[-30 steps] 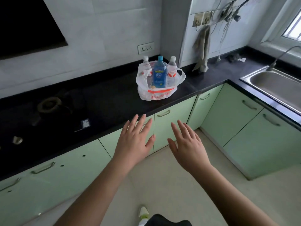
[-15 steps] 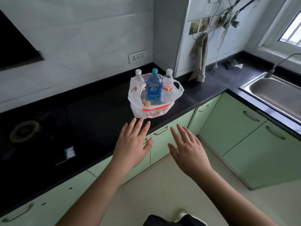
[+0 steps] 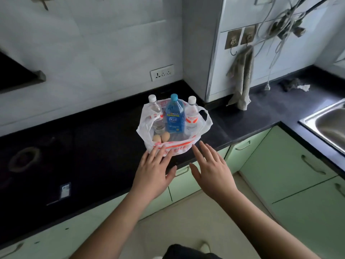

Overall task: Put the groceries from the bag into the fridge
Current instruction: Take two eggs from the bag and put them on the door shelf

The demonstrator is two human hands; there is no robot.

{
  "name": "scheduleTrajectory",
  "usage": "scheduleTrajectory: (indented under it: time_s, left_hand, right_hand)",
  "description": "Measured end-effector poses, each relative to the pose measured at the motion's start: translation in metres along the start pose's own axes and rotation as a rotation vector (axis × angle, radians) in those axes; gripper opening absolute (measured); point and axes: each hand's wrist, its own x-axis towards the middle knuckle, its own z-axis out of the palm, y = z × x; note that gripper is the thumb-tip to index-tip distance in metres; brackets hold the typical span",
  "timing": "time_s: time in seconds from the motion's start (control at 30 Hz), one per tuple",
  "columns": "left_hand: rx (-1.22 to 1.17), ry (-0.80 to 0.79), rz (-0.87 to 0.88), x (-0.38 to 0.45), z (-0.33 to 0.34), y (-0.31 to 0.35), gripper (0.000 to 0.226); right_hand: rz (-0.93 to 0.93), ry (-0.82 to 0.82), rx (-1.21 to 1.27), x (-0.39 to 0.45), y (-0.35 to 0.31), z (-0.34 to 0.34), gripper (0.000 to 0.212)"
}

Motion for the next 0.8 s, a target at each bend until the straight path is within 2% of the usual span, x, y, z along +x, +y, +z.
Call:
scheduleTrajectory:
  time_s: [0.27,0.4,0.63,0.8]
  left_hand:
    - [0.014,-0.029,-0.069,0.037,0.013,-0.013,0.066]
    - [-0.061,-0.021,-0.035,0.063,0.024,-0.026,0.068]
    - [-0.177,-0.017,0.023,0.118,0.042,-0.04,0.062]
    - [-0.155,-0.073,-0.042,0.141,0.059,-0.056,0.058]
  right_hand:
    - [-0.068,-0.013,0.067,0.05,0.001,0.016,0.06]
    - [-0.083,-0.043,0.019,0.077,-0.002,0.031,0.06]
    - [-0.022,-0.053,-0.052,0.121,-0.002,0.05,0.063]
    - [-0.036,-0.095,-0.053,0.148,-0.003,0.063,0.06]
